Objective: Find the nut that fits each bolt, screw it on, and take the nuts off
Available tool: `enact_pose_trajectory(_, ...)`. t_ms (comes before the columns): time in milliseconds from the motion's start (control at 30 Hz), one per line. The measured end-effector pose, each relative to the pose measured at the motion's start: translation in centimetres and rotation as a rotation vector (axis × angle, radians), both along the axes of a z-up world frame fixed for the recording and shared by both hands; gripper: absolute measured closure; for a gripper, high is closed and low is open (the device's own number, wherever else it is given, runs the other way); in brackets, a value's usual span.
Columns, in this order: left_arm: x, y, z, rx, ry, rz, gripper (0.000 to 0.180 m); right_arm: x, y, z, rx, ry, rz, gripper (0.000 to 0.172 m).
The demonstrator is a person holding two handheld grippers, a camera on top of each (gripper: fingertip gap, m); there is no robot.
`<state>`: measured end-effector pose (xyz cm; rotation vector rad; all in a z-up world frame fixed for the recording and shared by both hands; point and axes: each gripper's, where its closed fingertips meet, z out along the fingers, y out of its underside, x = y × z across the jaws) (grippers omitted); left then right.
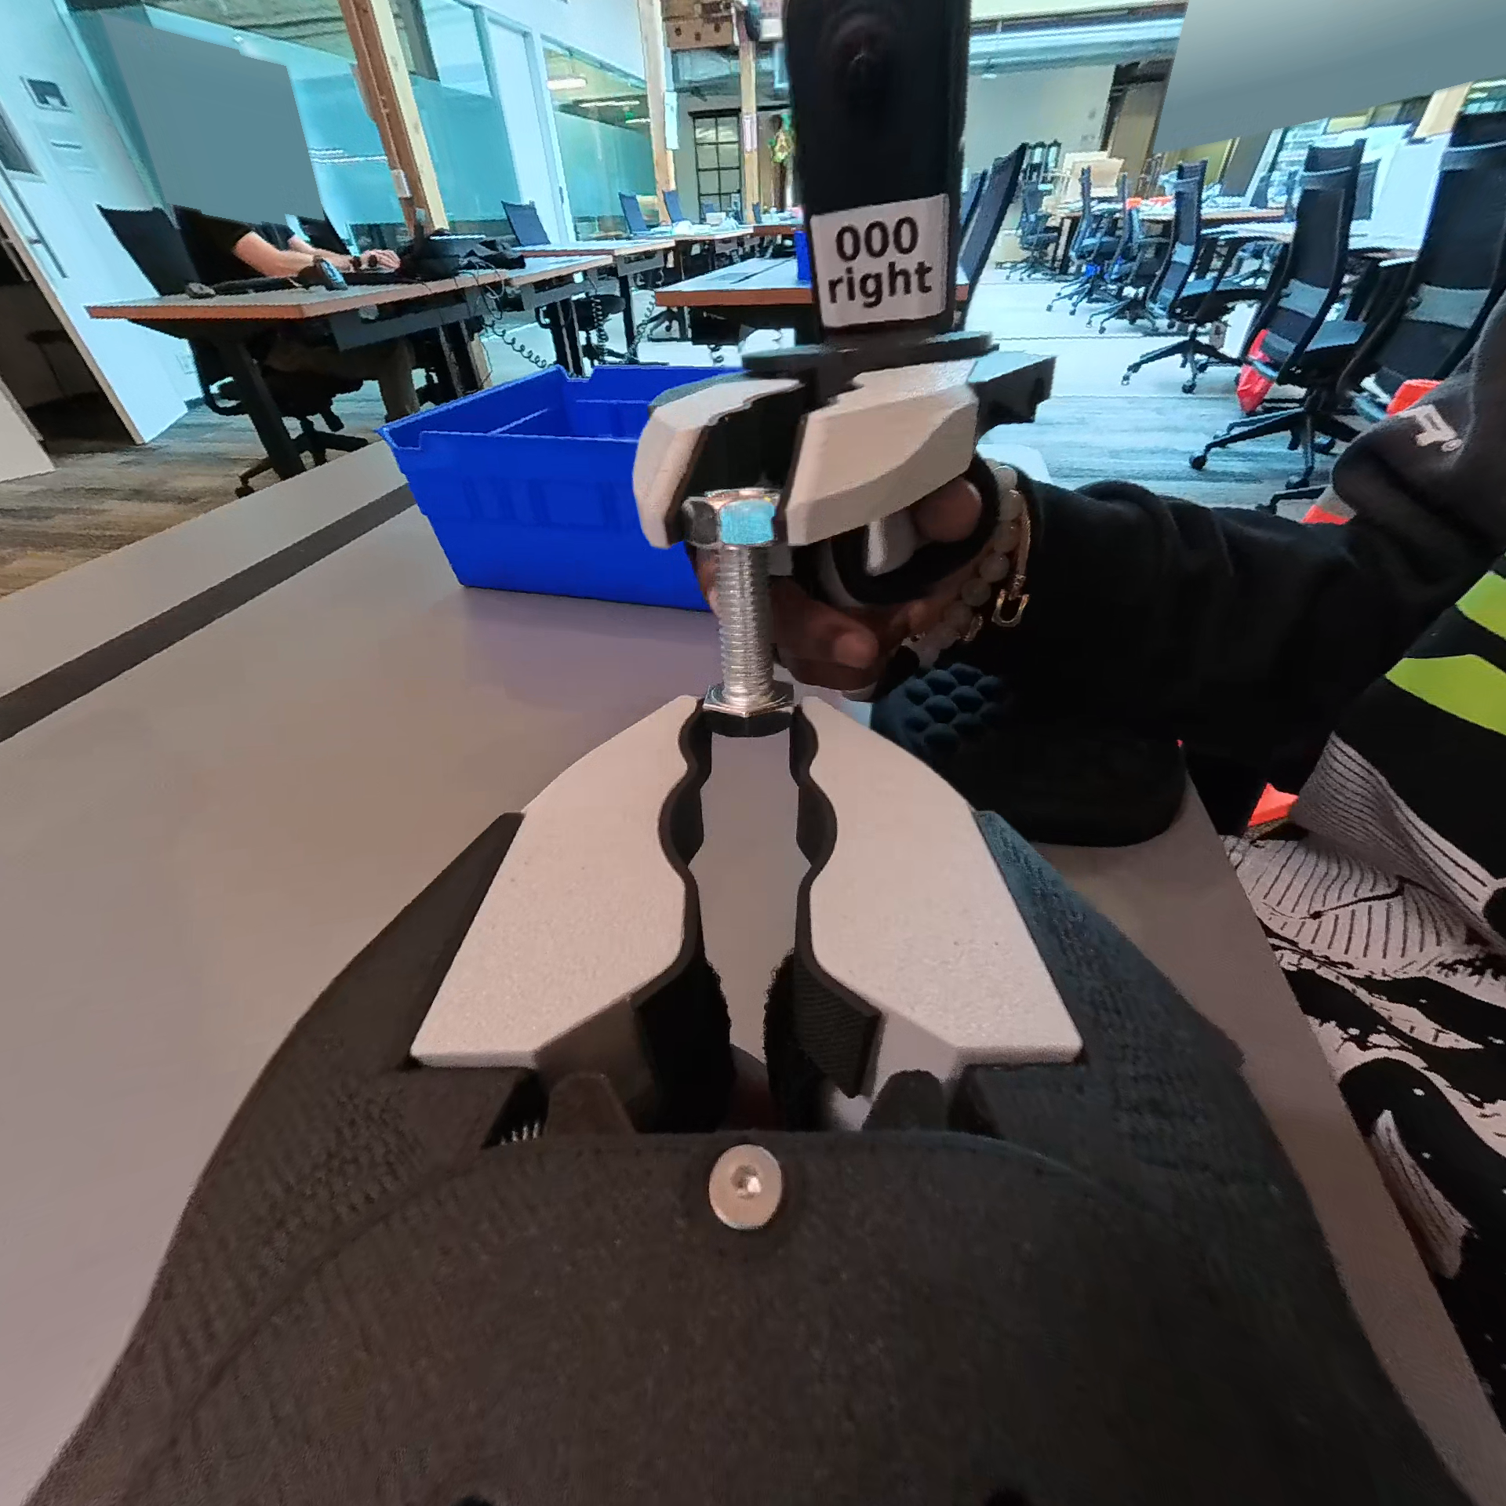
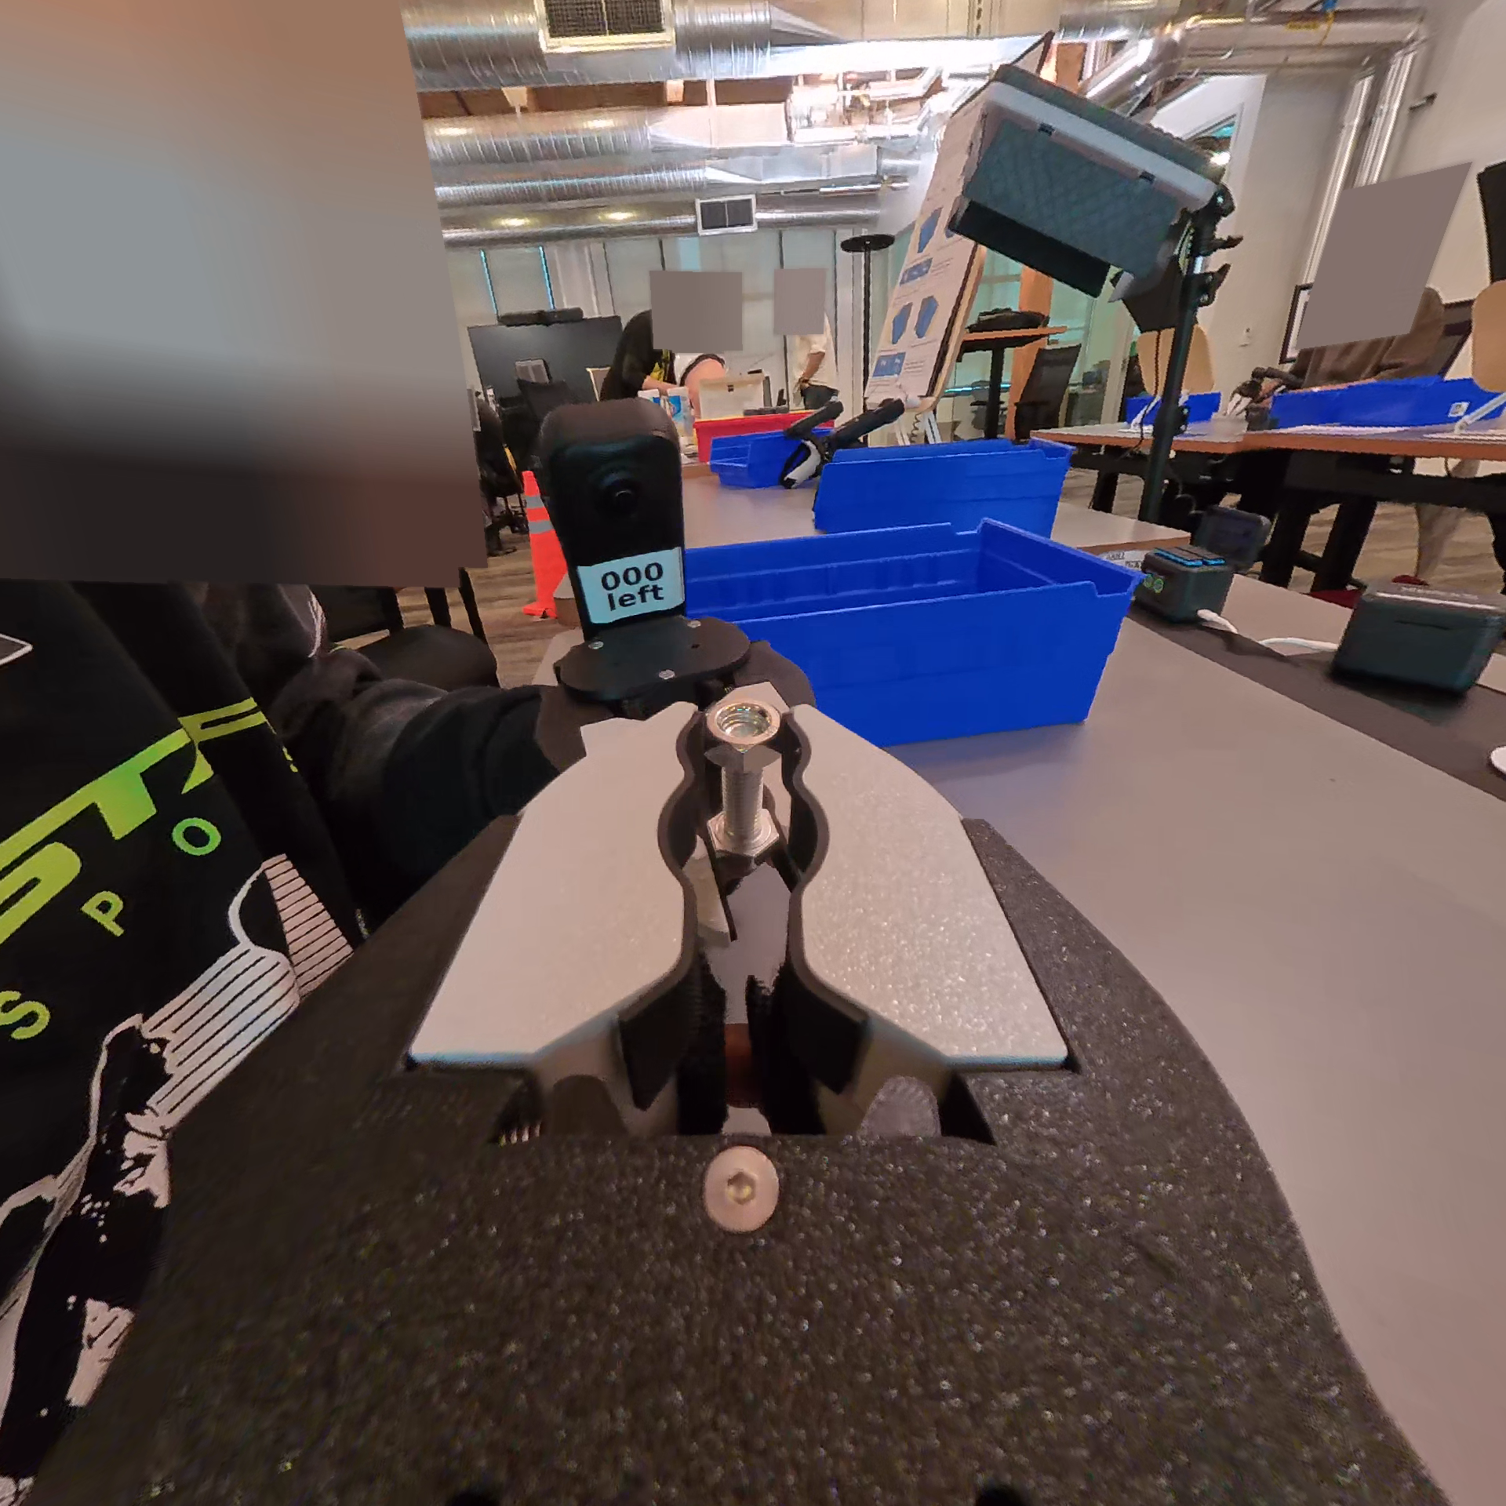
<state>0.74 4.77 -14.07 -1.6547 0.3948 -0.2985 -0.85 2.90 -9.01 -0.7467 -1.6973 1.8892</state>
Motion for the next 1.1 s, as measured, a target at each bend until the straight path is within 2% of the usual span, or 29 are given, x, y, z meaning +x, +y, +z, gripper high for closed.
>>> enact_pose_trajectory(233,3.2,-1.9,1.4,-0.027,-0.253,-0.304,0.162,2.1,-1.4,1.2,-0.02,0.068,0.147,0.154)
enact_pose_trajectory(433,6.4,-5.1,3.3,-0.08,-0.538,-0.677,0.162,5.1,-3.0,2.3,-0.076,0.124,0.358,0.154)
enact_pose_trajectory(567,7.5,-5.7,3.6,-0.082,-0.589,-0.758,0.162,6.1,-3.6,2.6,-0.093,0.149,0.428,0.154)
enact_pose_trajectory(667,6.9,-5.2,3.7,-0.048,-0.564,-0.697,0.162,5.6,-3.2,2.7,-0.093,0.158,0.388,0.154)
enact_pose_trajectory(767,5.6,-4.0,3.6,0.0,-0.503,-0.562,0.162,4.4,-2.4,2.7,-0.104,0.144,0.291,0.153)
enact_pose_trajectory(800,4.9,-3.2,3.3,0.021,-0.454,-0.475,0.162,3.8,-1.9,2.7,-0.107,0.135,0.241,0.151)
enact_pose_trajectory(867,2.8,-1.8,3.0,0.085,-0.343,-0.266,0.162,2.5,-0.9,2.7,-0.129,0.109,0.155,0.132)
enact_pose_trajectory(967,-1.0,-0.2,2.5,0.154,-0.163,0.068,0.162,0.3,0.7,2.4,-0.192,0.044,0.011,0.126)
enact_pose_trajectory(1033,-2.5,0.2,1.9,0.152,-0.037,0.214,0.162,-1.0,1.2,1.8,-0.219,0.003,-0.068,0.128)
enact_pose_trajectory(1100,-3.0,0.5,1.3,0.133,0.04,0.276,0.162,-1.8,1.3,1.3,-0.23,-0.026,-0.111,0.127)
